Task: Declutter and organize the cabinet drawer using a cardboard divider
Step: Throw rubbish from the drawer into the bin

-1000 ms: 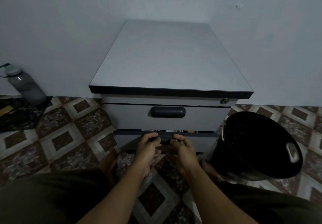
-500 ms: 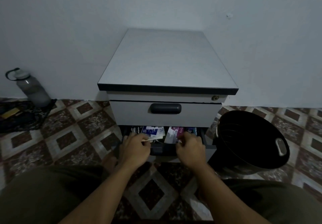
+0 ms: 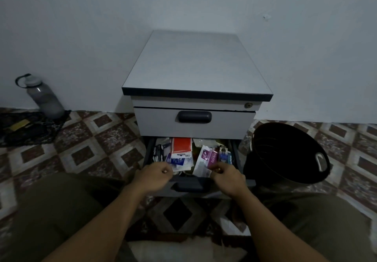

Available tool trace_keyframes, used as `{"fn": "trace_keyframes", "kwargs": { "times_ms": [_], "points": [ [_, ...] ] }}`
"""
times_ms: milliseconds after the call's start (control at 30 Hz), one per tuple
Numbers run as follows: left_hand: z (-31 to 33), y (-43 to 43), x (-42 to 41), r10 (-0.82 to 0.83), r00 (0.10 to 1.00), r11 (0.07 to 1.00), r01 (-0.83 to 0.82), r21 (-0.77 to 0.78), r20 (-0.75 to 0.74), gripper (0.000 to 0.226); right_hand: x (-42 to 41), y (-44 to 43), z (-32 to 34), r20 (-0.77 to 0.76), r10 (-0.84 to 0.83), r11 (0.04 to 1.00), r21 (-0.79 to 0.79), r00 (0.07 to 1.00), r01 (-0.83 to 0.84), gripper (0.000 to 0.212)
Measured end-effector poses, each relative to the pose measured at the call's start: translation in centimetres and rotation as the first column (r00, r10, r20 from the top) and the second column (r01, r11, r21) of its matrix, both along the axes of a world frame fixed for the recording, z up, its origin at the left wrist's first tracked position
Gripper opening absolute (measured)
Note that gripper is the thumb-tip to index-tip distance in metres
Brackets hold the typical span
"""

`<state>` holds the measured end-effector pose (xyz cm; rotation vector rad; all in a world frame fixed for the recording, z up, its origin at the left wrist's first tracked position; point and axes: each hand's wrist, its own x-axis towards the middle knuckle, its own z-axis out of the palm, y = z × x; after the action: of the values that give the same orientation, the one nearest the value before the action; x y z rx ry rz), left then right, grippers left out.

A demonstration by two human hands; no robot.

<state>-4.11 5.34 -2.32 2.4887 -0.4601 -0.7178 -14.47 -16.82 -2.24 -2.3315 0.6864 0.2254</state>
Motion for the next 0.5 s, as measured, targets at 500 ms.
{"fn": "trace_keyframes", "kwargs": {
  "times_ms": [500],
  "points": [
    [0.2,0.6,0.3,0.179,0.984,0.945,-0.168,-0.281,0.011,0.032,-0.8,-1.1,-0.8,0.114,-0.093,0.981,0.181,0.989,0.072,0.025]
  ]
}}
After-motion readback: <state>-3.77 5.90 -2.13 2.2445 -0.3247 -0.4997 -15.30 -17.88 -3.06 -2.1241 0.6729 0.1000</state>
